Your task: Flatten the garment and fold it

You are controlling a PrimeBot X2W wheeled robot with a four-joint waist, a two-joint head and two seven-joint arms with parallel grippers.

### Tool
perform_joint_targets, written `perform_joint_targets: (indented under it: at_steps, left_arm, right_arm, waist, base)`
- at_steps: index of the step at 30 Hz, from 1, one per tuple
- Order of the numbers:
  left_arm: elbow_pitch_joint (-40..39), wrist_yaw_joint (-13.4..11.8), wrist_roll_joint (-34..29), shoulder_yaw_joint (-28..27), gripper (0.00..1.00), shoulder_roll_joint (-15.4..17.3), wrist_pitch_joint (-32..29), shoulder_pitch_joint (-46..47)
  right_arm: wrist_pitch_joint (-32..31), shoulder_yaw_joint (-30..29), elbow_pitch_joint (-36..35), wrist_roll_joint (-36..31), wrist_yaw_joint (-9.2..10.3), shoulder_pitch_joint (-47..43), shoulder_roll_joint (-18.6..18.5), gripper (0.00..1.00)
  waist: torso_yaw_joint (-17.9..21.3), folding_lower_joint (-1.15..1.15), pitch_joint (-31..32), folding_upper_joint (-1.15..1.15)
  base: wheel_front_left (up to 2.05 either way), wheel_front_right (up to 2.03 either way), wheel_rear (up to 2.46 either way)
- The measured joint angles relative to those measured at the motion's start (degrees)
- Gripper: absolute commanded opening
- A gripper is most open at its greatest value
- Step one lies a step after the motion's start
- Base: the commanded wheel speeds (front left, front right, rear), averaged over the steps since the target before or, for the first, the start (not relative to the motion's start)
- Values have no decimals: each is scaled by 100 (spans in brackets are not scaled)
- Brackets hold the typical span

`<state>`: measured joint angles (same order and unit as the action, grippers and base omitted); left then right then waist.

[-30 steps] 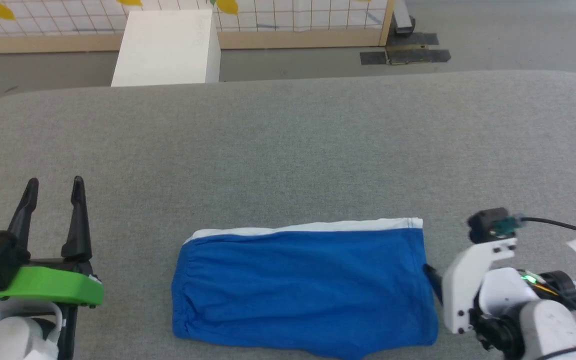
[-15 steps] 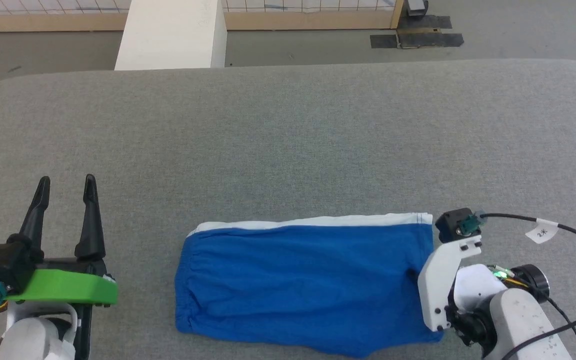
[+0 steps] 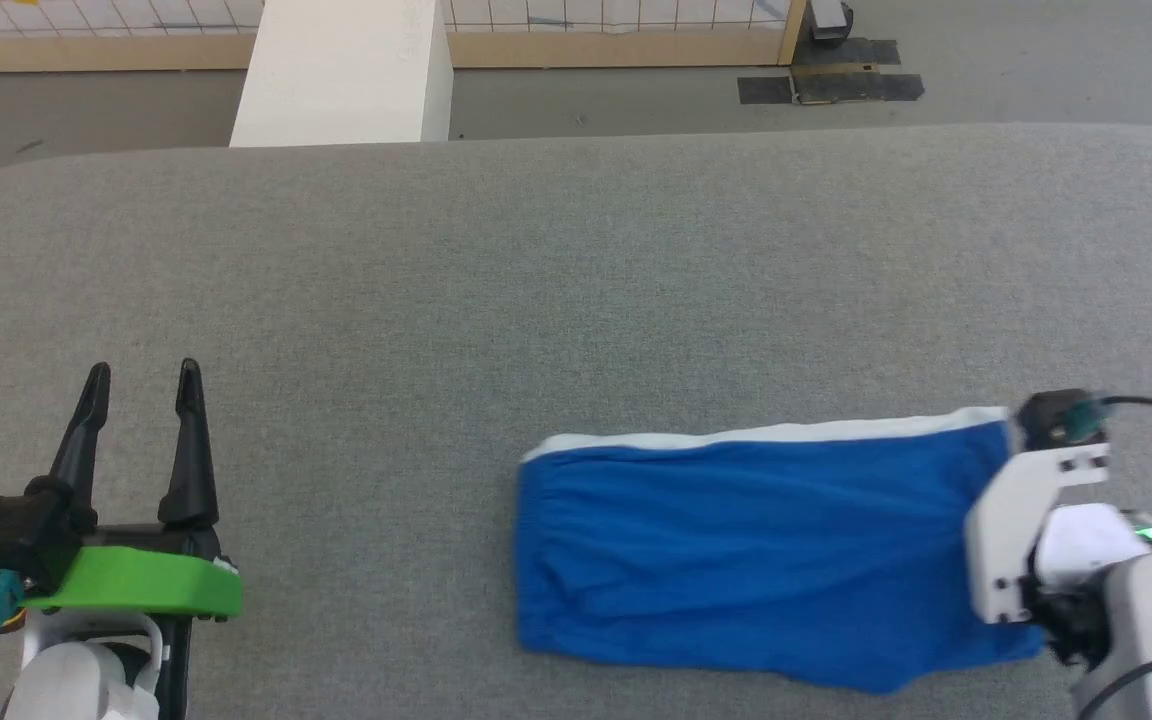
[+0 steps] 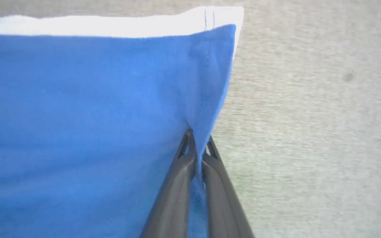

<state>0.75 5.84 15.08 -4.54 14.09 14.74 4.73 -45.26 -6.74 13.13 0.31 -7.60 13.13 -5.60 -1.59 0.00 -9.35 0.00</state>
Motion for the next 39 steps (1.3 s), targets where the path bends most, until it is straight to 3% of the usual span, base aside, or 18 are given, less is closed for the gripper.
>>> perform_joint_targets:
  at_steps: [8, 22, 28, 39]
  left_arm:
    - [5, 71, -57, -60, 100, -69, 0, -49]
    - [58, 119, -174, -92, 100, -301, 0, -120]
    - [75, 122, -186, -99, 100, -321, 0, -132]
    - [180, 124, -188, -98, 100, -335, 0, -132]
  right_arm:
    - [-689, -353, -535, -413, 0, 9, -338, 0]
    - [-1780, 1486, -2282, 324, 1, -20, -664, 0]
    - [-1807, 2096, -2084, 583, 1, 119, -439, 0]
    - [-1177, 2815, -817, 905, 1, 476, 172, 0]
  waist:
    - [55, 0, 62, 0]
    - [38, 0, 308, 0]
    - [-41, 0, 300, 0]
    - [-299, 0, 223, 0]
  base:
    - [0, 0, 0]
    - [0, 0, 0]
    - [0, 0, 0]
    - [0, 0, 0]
